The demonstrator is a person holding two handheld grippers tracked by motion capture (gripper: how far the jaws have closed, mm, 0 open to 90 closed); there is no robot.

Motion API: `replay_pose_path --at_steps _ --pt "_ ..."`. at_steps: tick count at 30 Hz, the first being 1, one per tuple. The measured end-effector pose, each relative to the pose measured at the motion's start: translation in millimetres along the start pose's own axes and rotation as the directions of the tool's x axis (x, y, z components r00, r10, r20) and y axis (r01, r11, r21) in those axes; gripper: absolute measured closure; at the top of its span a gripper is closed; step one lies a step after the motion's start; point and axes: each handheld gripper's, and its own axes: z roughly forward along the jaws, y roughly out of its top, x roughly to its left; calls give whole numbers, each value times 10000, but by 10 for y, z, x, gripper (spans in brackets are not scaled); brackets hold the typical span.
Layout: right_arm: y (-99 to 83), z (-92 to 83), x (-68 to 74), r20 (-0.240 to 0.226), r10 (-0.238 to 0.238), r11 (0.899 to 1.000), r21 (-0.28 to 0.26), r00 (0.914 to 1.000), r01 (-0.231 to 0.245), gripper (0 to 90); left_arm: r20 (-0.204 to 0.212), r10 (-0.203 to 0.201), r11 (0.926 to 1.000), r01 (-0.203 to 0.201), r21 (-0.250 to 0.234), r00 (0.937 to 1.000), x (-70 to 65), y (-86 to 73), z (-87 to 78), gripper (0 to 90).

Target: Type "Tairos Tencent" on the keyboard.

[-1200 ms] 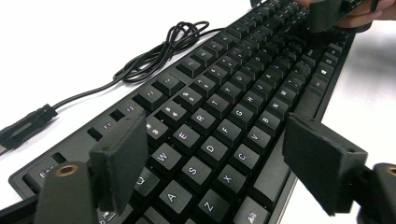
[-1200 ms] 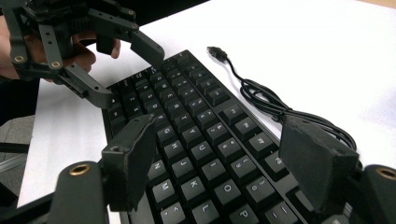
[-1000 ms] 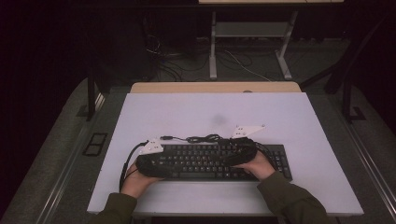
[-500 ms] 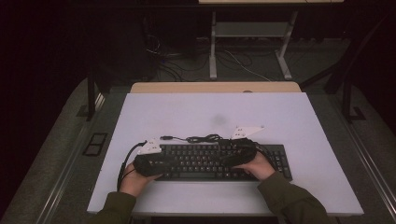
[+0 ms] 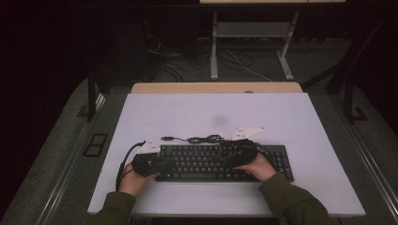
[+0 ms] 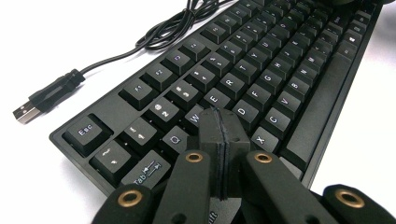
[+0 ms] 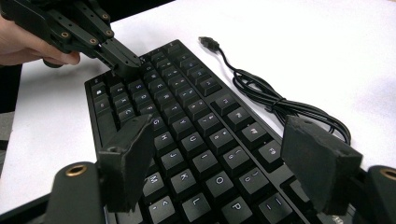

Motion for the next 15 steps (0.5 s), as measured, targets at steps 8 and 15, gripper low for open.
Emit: replay_pose_path --at_steps 8,15 --pt "0 0 -1 2 -8 10000 6 10000 8 255 70 -28 10000 28 5 10000 13 -8 4 892" --pt "2 -2 -1 24 3 10000 -11 10000 -3 255 200 -174 9998 173 45 9996 52 -35 14 893"
